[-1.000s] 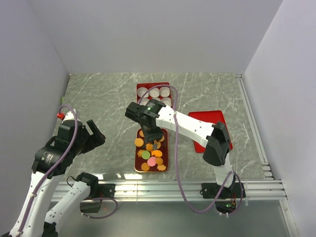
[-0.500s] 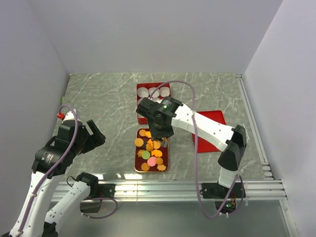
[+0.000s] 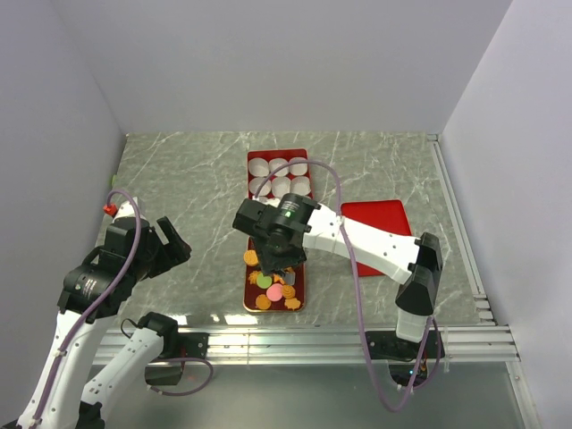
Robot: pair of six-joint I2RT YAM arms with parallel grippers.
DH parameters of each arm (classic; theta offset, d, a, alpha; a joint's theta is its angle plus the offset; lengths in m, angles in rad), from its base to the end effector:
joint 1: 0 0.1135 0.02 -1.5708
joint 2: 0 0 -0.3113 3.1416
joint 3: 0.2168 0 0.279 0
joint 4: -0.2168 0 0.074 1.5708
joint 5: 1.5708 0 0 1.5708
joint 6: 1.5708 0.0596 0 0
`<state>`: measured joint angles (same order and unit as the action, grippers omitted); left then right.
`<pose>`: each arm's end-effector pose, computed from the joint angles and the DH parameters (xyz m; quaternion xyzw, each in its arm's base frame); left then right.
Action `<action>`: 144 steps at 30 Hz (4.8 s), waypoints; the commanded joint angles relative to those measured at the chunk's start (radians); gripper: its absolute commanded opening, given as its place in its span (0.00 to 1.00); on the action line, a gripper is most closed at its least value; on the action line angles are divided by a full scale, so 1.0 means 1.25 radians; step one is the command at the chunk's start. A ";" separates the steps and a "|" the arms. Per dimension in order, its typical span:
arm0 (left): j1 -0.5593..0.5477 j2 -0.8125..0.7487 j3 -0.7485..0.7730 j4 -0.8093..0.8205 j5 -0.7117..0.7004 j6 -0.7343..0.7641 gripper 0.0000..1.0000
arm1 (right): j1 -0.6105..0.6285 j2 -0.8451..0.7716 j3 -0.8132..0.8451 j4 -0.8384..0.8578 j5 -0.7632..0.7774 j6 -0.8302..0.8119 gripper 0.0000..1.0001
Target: Pack the cookies
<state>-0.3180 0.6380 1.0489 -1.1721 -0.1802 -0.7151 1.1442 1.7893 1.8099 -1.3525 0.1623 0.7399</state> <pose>0.0905 -0.0186 0.3713 -0.2153 0.8905 -0.1218 0.3819 0.1702 0.3511 0.3540 -0.1892 0.9714 0.0487 0.1350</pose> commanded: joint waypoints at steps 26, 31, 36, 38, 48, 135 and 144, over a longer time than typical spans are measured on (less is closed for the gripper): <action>-0.002 -0.034 -0.016 -0.004 0.010 0.003 0.82 | 0.031 0.013 -0.005 -0.069 0.009 0.028 0.26; -0.002 -0.031 -0.014 0.003 0.015 0.005 0.82 | 0.031 -0.016 -0.022 -0.070 0.000 0.041 0.09; -0.002 -0.031 -0.016 0.006 0.018 0.006 0.82 | 0.031 -0.051 -0.044 -0.070 -0.005 0.058 0.00; -0.002 -0.033 -0.017 0.005 0.018 0.008 0.82 | 0.030 -0.067 -0.050 -0.072 -0.005 0.065 0.00; -0.002 -0.033 -0.013 0.001 0.019 0.014 0.83 | 0.021 -0.091 -0.042 -0.073 0.015 0.074 0.00; -0.002 0.144 0.213 -0.053 -0.036 -0.087 0.90 | -0.520 0.094 0.282 0.089 -0.132 -0.250 0.51; -0.002 0.140 0.188 -0.061 -0.105 -0.035 0.92 | -0.399 -0.033 0.167 0.099 -0.148 -0.239 0.51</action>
<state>-0.3180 0.8162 1.2839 -1.2449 -0.2436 -0.7975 0.5640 1.8194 2.0705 -1.2339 -0.0105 0.4465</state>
